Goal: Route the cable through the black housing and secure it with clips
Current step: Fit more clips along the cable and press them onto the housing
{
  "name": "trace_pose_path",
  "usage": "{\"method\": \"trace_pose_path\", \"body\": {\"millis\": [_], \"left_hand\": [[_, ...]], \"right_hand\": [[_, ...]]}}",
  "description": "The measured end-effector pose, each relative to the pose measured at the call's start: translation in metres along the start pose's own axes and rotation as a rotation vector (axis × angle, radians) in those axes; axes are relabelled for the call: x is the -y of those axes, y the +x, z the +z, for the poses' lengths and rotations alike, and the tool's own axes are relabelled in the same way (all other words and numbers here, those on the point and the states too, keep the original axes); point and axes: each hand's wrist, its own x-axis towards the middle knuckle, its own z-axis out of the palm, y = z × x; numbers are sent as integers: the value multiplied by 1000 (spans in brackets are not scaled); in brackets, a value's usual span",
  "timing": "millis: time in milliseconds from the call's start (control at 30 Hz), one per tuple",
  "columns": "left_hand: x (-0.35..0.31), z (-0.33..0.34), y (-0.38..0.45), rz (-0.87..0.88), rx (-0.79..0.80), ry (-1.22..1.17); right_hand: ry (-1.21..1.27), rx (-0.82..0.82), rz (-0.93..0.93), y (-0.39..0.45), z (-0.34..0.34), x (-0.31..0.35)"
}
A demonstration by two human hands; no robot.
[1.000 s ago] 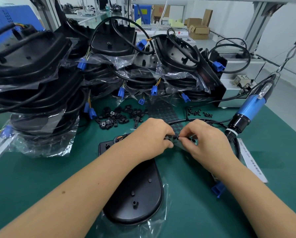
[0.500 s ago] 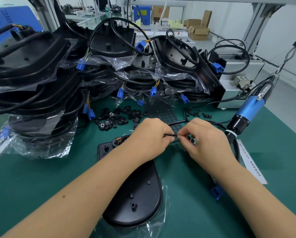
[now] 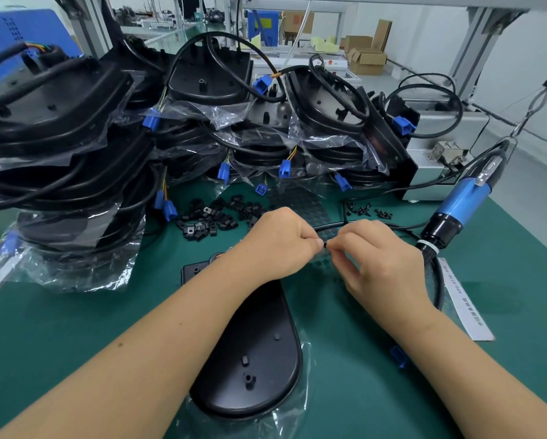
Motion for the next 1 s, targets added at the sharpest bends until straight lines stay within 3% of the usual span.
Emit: {"method": "trace_pose_path", "body": {"millis": [200, 400, 633, 767, 1000], "left_hand": [[4, 2, 4, -27, -1, -85], [5, 2, 1, 11, -9, -37], [-1, 3, -9, 139, -50, 153], [-5, 4, -8, 102, -63, 144], [-7, 4, -3, 19, -75, 34]], "right_hand": [[107, 14, 99, 2, -6, 1], [367, 212, 392, 9, -13, -3], [190, 436, 233, 23, -20, -3], [31, 335, 122, 22, -19, 4], [34, 266, 90, 16, -19, 4]]}}
